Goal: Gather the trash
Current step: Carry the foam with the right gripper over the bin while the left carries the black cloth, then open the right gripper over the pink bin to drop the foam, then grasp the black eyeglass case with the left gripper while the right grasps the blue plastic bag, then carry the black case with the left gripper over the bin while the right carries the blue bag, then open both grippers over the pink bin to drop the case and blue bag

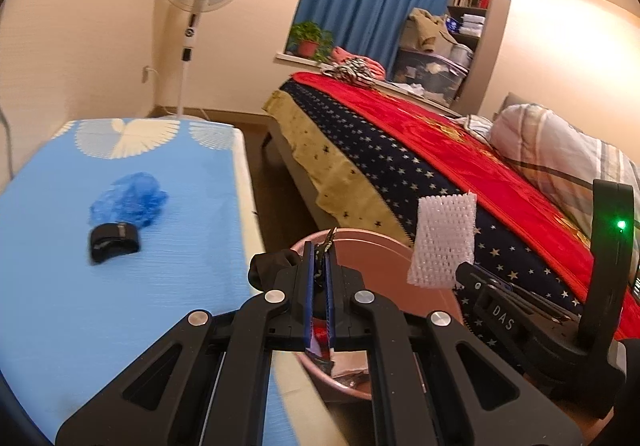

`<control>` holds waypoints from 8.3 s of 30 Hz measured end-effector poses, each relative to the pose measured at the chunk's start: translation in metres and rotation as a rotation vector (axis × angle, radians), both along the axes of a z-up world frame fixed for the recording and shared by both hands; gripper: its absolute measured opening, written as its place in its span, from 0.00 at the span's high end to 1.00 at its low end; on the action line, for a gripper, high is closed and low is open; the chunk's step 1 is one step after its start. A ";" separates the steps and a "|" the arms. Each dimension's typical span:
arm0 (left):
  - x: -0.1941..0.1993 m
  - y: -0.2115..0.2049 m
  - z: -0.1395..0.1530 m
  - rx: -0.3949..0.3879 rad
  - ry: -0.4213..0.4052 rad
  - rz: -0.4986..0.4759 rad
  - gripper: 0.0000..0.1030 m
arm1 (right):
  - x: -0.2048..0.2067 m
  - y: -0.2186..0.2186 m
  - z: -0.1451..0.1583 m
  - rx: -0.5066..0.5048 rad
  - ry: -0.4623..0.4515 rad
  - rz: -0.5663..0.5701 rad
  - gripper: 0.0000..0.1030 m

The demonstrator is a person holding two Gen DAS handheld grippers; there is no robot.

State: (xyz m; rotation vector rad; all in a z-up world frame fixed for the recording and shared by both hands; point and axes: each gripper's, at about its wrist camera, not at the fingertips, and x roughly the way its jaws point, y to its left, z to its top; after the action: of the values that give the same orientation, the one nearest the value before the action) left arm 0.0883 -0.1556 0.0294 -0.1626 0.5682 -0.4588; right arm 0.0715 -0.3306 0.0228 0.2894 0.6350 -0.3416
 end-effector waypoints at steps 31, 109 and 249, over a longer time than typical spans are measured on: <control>0.017 0.094 -0.026 -0.043 0.069 0.230 0.65 | 0.011 0.044 0.002 0.009 -0.062 0.095 0.57; 0.043 0.176 -0.026 -0.105 0.193 0.383 0.89 | 0.108 0.154 0.016 0.069 -0.043 0.538 0.99; 0.010 0.016 -0.012 -0.013 0.036 0.015 0.28 | -0.016 0.001 0.022 -0.156 -0.068 -0.061 0.36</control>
State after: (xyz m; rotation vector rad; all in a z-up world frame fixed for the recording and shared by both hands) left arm 0.0981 -0.1393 0.0171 -0.1877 0.5990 -0.4455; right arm 0.0560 -0.3298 0.0450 0.1705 0.5305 -0.4361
